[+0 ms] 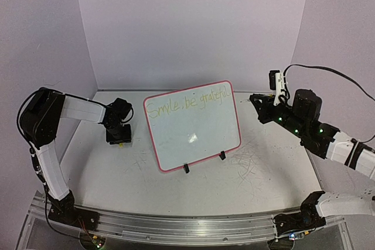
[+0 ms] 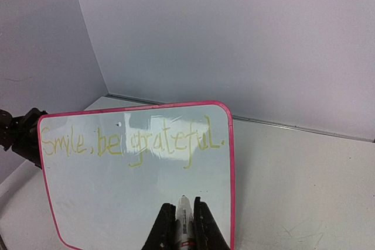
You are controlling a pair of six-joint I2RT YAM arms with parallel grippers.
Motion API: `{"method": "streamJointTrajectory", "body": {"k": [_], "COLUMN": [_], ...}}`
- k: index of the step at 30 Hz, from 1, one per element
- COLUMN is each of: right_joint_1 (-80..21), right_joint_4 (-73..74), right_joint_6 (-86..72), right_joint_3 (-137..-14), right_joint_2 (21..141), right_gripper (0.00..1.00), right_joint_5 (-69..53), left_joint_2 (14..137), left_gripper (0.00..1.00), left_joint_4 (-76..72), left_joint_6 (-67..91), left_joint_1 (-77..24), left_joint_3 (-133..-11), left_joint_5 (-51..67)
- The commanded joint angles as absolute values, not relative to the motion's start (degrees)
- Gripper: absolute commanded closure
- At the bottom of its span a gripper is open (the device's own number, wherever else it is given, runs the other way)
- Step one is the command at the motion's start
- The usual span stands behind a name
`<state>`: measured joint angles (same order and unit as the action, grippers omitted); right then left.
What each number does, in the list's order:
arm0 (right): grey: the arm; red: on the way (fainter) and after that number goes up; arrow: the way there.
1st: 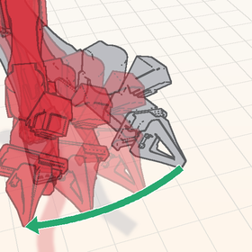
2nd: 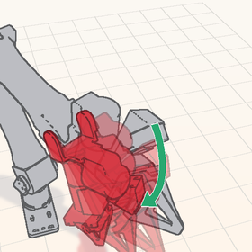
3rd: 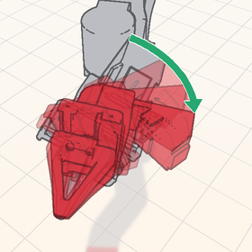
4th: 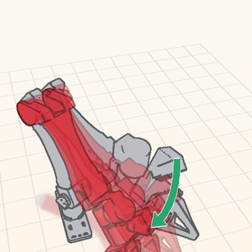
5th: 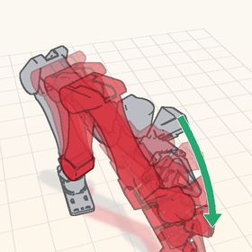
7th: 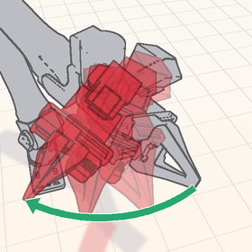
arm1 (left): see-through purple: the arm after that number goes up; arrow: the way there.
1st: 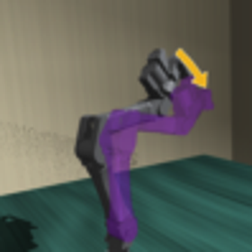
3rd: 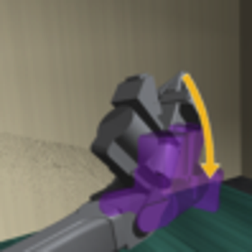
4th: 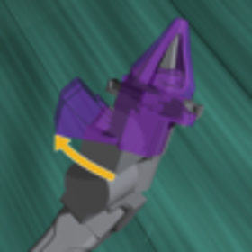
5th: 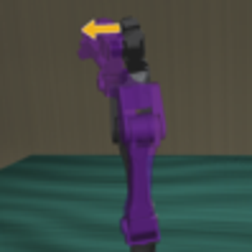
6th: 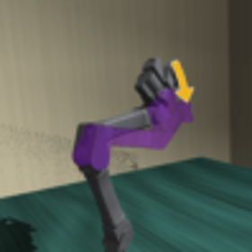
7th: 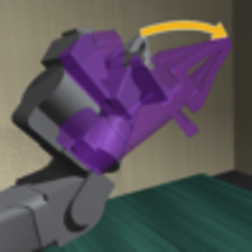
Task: Write a sentence on the whiteboard
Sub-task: Pick up the pen cap from the corner of the board, then insert the whiteboard marker without the cap into the pen cap.
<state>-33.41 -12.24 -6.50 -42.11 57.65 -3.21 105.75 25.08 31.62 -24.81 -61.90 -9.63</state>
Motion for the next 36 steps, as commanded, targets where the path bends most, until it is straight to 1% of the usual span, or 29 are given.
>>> {"method": "streamJointTrajectory", "body": {"k": [1,5,9,14,16,18,20,23,26,28,32,36], "right_joint_1": [-33.3,-33.3,-33.3,-33.3,-33.4,-33.4,-33.3,-33.3,-34.2,-36.3,-44.3,-53.3], "right_joint_4": [-13.1,-13.1,-13.4,-14.2,-14.3,-14.3,-14.3,-14.9,-18.0,-21.1,-26.1,-34.9], "right_joint_6": [-6.7,-6.6,-6.9,-7.2,-7.2,-6.8,-6.3,-5.1,-3.4,-1.2,7.4,14.8], "right_joint_3": [-43.4,-44.1,-44.5,-44.4,-44.4,-44.4,-44.6,-45.7,-46.4,-46.5,-49.4,-54.0], "right_joint_2": [57.5,58.7,59.9,60.6,60.9,61.2,61.3,62.3,63.7,65.0,69.4,76.4], "right_gripper": [1.0,1.0,1.0,1.0,1.0,1.0,1.0,1.0,1.0,1.0,1.0,1.0], "right_joint_5": [-4.4,-5.2,-5.8,-6.4,-6.7,-6.7,-6.4,-9.2,-14.4,-15.4,-12.8,-10.9], "left_joint_2": [107.4,107.5,106.1,105.7,105.9,105.2,102.9,95.6,86.2,79.6,70.2,66.9], "left_gripper": [0.57,0.66,0.68,0.78,0.84,0.93,0.97,1.0,1.0,1.0,1.0,1.0], "left_joint_4": [26.3,26.3,26.4,27.0,27.0,27.0,27.0,27.1,27.8,28.4,28.4,28.3], "left_joint_6": [31.0,31.0,31.0,30.4,30.7,31.5,33.0,36.4,41.3,45.4,55.2,65.4], "left_joint_1": [-24.6,-24.6,-24.7,-24.8,-24.8,-24.6,-24.3,-23.8,-23.4,-23.3,-23.2,-23.2], "left_joint_3": [-63.4,-62.5,-61.0,-59.8,-59.6,-59.1,-58.4,-57.9,-58.4,-59.3,-61.6,-64.2], "left_joint_5": [-12.5,-13.9,-14.1,-13.0,-11.0,-10.7,-10.1,-8.4,-7.6,-7.5,-5.7,-1.2]}}
